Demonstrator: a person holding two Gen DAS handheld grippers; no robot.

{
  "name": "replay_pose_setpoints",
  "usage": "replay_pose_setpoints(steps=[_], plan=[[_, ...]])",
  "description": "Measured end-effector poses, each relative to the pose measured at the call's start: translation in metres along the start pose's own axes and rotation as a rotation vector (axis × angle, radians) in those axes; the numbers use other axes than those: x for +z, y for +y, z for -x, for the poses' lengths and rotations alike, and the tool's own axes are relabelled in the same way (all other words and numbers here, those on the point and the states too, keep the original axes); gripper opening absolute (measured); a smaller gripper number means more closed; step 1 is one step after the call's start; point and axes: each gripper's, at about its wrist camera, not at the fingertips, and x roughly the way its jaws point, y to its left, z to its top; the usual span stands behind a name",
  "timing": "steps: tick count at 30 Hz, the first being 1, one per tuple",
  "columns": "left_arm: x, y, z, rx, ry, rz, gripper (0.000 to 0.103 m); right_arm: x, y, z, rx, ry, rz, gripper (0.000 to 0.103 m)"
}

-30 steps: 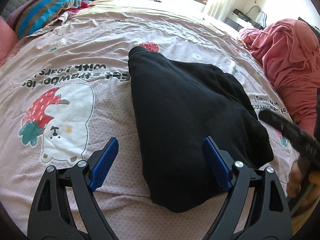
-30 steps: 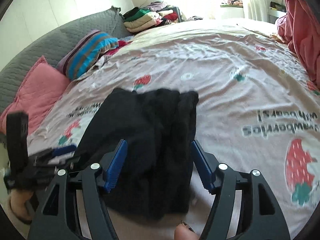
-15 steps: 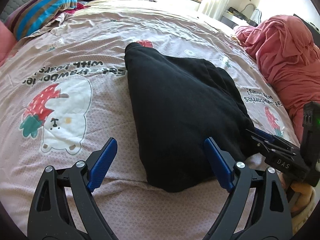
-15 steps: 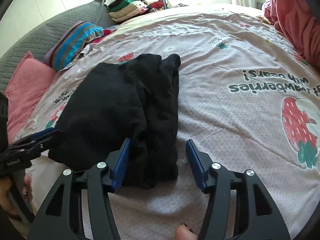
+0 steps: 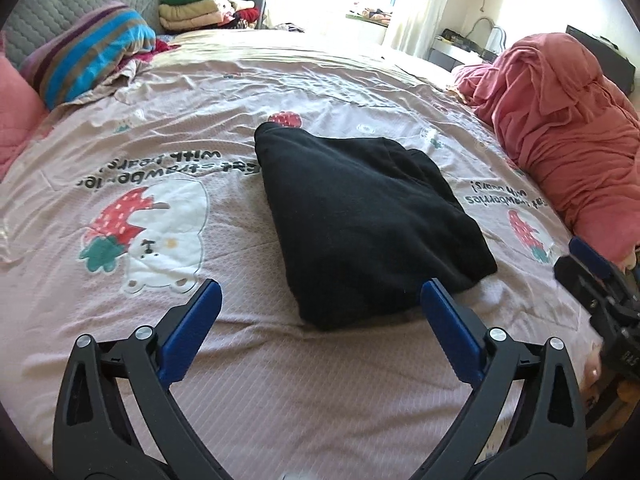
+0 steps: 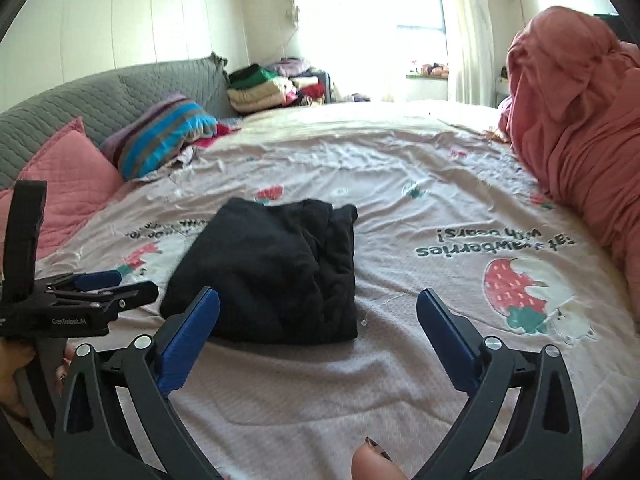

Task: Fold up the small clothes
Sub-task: 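Pull both open grippers back from the folded shirt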

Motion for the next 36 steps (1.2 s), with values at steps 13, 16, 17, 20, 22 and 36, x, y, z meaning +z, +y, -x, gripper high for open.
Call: replay_pose_setpoints(steps=[13,16,17,20,22,36], plan=[[-0.039,0.004,0.051,0.023,-0.059,-0.05,0.094,-0.026,0.035,0.041,-0.008,-0.027,-0.003,0.098],[-0.049,0.007,0.057,0.028,-0.064,-0.05,0.094,-0.038,0.043,0.04,-0.017,-0.002,0.015,0.098],[-0.052,0.008,0.059,0.033,-0.066,-0.049,0.094,-0.042,0.046,0.039,-0.029,0.002,0.02,0.098],[-0.061,0.013,0.063,0.043,-0.074,-0.048,0.094,-0.053,0.05,0.04,-0.066,0.005,0.036,0.098],[-0.067,0.017,0.065,0.045,-0.077,-0.04,0.094,-0.059,0.05,0.042,-0.085,0.001,0.039,0.098],[-0.096,0.03,0.058,0.045,-0.04,-0.01,0.094,-0.085,0.053,0.036,-0.111,0.062,0.01,0.098]])
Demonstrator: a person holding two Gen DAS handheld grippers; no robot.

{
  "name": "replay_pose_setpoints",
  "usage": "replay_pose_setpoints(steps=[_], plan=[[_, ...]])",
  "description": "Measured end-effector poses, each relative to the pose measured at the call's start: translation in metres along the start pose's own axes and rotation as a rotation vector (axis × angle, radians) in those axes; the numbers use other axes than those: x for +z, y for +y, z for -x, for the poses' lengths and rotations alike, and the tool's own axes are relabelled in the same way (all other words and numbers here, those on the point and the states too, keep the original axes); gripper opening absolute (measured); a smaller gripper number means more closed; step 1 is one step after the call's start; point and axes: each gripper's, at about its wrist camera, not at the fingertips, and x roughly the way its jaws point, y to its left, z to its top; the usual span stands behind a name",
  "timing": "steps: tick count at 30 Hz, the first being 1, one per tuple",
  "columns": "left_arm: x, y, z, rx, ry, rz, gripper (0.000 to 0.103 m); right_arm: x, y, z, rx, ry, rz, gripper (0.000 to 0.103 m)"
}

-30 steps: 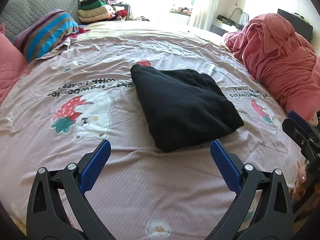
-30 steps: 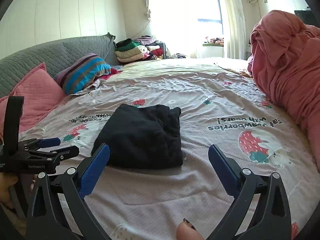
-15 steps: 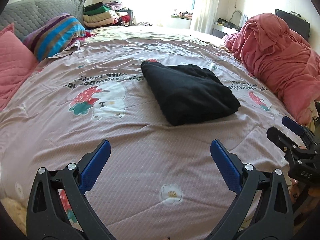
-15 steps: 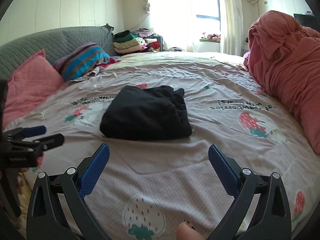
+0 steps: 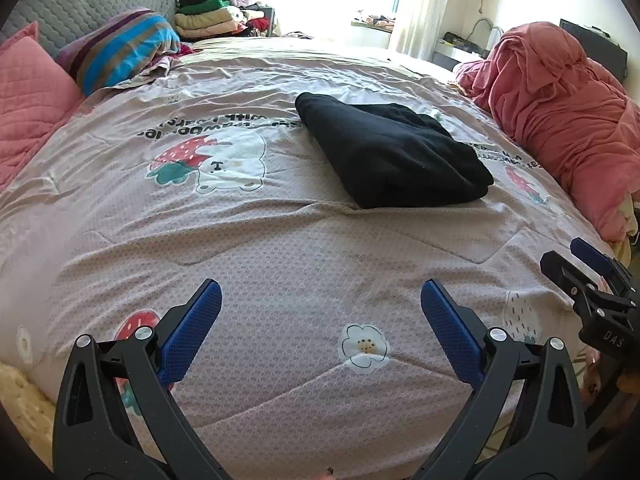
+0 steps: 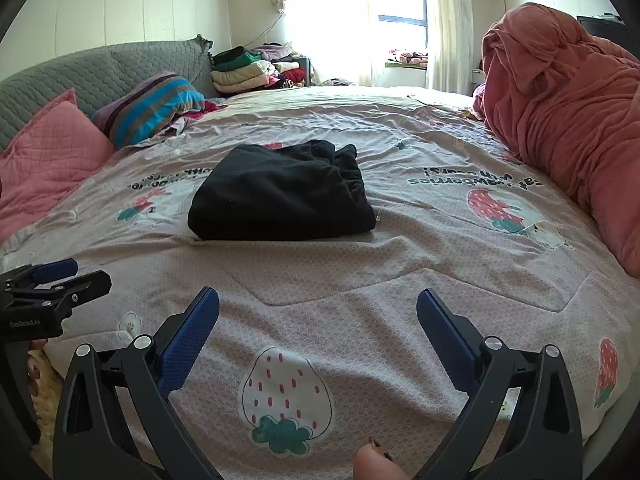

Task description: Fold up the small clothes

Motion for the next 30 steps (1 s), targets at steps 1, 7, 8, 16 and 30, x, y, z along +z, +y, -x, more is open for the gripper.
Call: replay_pose_setpoints(steps=[1,7,8,16,30], plan=[[-0.0006,-0.0003,-0.0001,0.002,0.001,0.0,0.094,-0.0005,0.0008,-0.0004,0.005,0.002,0.002,0.098],[-0.0015,-0.0008,0.0007,0.01,-0.002,0.004,0.094,-0.0026,0.0034,-0.0016,0.016,0.017,0.003,0.098],[-0.0018,-0.0006,0.001,0.011,-0.003,0.004,0.094,-0.003,0.0036,-0.0016,0.016,0.019,0.0,0.098],[-0.0026,0.0013,0.0028,0.016,-0.002,0.011,0.094,-0.0034,0.0039,-0.0007,0.013,0.017,0.001,0.098],[-0.0032,0.0026,0.003,0.027,0.003,0.015,0.094,-0.0062,0.003,0.0009,0.007,0.023,-0.009,0.098]])
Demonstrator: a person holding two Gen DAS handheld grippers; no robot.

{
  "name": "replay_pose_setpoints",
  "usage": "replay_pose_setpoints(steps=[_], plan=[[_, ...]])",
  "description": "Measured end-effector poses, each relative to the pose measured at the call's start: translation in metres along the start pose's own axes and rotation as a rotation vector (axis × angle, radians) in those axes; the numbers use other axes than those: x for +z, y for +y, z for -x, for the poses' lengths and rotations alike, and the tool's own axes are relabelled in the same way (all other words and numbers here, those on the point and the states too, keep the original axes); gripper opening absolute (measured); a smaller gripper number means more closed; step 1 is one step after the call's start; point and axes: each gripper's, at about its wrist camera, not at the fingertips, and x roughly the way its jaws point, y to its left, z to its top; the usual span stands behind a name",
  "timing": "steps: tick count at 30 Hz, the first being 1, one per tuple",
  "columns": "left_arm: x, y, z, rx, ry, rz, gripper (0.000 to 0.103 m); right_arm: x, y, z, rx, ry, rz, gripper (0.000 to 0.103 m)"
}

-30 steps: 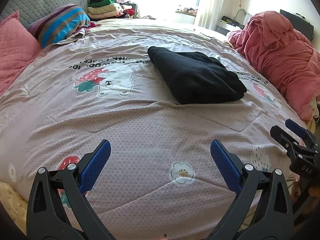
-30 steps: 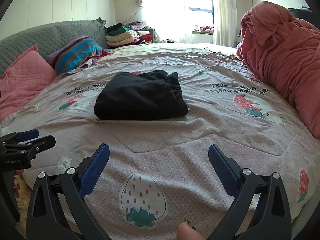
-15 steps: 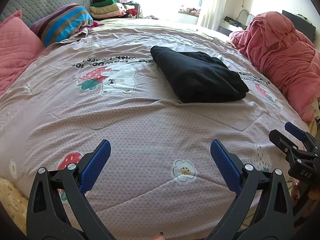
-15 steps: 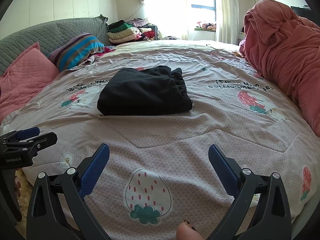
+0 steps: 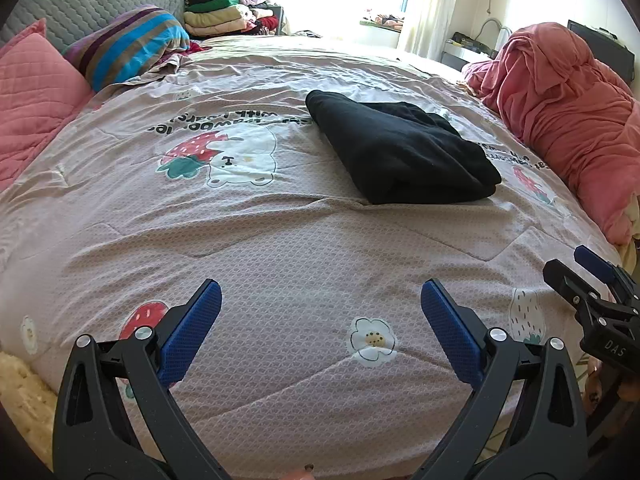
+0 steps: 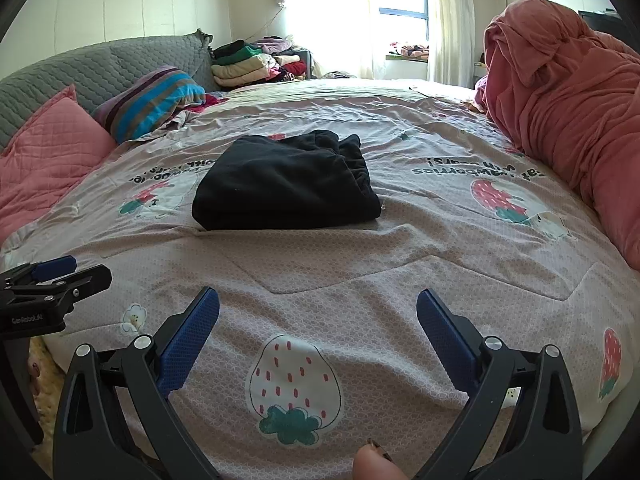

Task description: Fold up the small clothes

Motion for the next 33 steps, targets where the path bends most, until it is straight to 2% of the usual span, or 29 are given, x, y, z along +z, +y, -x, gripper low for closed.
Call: replay_pose_setpoints(steps=[33], plan=[[-0.0027,0.0014,0.0002,0.033,0.012,-0.006,0.094,-0.0018,0.0013,-0.0026,-0.011,0.021,-0.012,0.098]])
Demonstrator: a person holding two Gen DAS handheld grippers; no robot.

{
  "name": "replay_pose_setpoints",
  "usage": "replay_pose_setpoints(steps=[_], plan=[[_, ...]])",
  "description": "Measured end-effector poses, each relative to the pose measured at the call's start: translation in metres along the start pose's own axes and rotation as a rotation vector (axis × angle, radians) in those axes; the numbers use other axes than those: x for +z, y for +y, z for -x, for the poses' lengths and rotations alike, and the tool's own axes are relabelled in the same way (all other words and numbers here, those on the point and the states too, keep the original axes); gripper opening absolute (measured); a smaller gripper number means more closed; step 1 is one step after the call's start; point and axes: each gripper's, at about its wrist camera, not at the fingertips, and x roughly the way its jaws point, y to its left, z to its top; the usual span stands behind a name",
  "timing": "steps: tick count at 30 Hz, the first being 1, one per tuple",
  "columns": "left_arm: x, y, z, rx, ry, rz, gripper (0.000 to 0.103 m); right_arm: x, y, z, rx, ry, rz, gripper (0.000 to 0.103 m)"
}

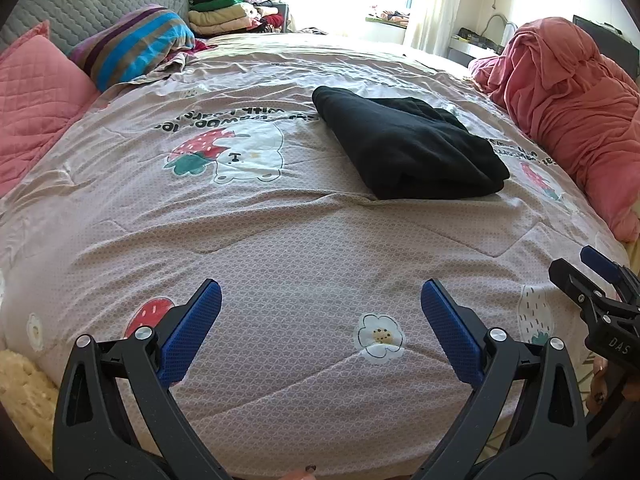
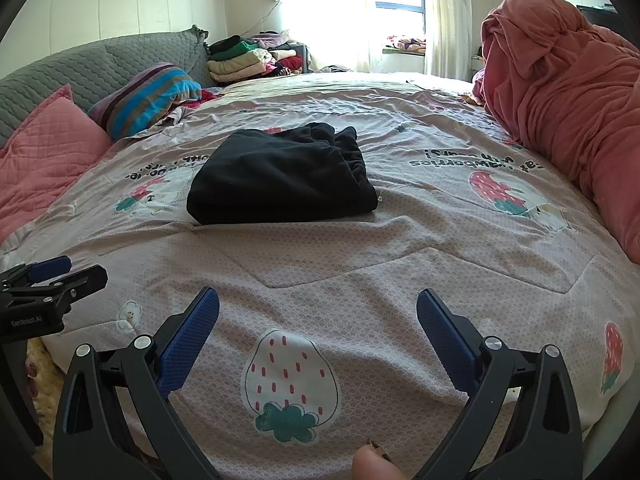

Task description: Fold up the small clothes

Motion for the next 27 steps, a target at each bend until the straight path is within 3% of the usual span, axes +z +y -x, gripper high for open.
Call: replay_pose_setpoints(steps=[11,16,22,27], plan=[[0.0,-0.003,-0.001,-0.002,0.013,-0.003,0.094,0.0,-0.001,-0.001,-0.011,0.009,-0.015,0.098],[0.0,-0.001,-0.003,-0.004,0.021,0.003,0.094,0.001,-0.01,0.0,-0.073,0.011,-0.051,0.098],[0.003,0.025,-0.007,0.027,0.039,0.084,0.094,-0.003,-0.067,0.008,-0.341,0.016,-0.17,0.098],[0.023,0.109,-0.007,0.088,0.037,0.274,0.094,-0.023,-0.196,0.042,-0.716,0.045,-0.471,0.098]])
